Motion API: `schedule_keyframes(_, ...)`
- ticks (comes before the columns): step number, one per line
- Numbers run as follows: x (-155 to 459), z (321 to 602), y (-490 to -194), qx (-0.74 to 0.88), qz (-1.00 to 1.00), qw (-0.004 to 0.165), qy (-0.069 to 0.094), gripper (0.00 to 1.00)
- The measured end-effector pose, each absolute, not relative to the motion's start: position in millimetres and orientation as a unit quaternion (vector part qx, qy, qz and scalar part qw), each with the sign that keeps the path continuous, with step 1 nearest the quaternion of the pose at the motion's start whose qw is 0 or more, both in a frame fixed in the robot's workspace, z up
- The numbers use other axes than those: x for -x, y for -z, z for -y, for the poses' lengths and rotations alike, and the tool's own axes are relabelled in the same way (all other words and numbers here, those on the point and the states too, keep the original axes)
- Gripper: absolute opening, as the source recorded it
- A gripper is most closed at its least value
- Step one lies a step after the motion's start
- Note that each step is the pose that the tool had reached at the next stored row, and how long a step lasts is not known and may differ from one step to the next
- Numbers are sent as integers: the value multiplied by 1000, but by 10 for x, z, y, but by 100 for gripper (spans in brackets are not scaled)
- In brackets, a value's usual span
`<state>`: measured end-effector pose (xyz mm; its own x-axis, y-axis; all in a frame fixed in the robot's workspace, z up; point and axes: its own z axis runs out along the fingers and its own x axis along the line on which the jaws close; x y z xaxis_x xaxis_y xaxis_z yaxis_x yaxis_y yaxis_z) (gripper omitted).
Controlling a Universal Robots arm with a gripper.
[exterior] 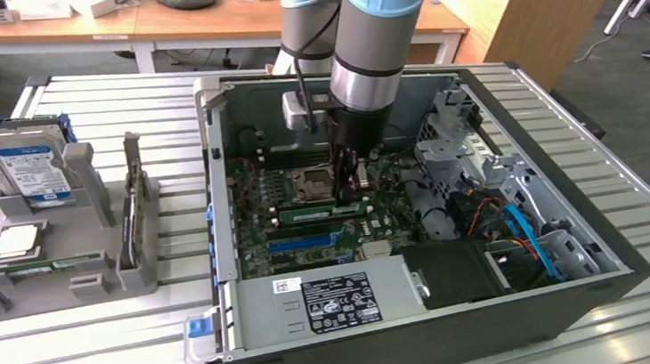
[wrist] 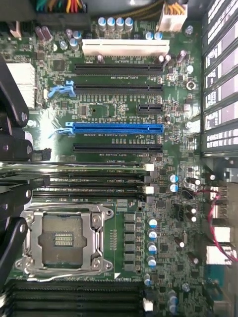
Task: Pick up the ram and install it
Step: 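Insert the ram into the slot, then press down the ram until it locks into place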
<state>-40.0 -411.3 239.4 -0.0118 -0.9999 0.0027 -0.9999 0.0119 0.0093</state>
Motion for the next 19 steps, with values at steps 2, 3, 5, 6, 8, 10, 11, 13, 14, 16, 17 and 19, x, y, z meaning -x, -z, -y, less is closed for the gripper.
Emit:
schedule_keyframes(2,400,4113,-2449,-703,711,4,2,25)
schedule_keyframes(3,400,4113,-2473,-703,711,4,2,25)
schedule_keyframes(5,400,4113,-2514,-703,711,4,2,25)
schedule_keyframes(6,400,4114,-2528,-703,711,4,2,25)
schedule_keyframes(8,400,4114,-2561,-703,711,4,2,25)
schedule_keyframes(10,400,4113,-2596,-703,711,4,2,25)
schedule_keyframes(11,400,4113,-2612,-703,711,4,2,25)
schedule_keyframes(13,400,4114,-2639,-703,711,4,2,25)
schedule_keyframes(14,400,4113,-2644,-703,711,4,2,25)
schedule_keyframes(16,400,4113,-2644,-703,711,4,2,25)
schedule_keyframes(17,400,4113,-2644,-703,711,4,2,25)
schedule_keyframes(19,400,4113,-2644,-703,711,4,2,25)
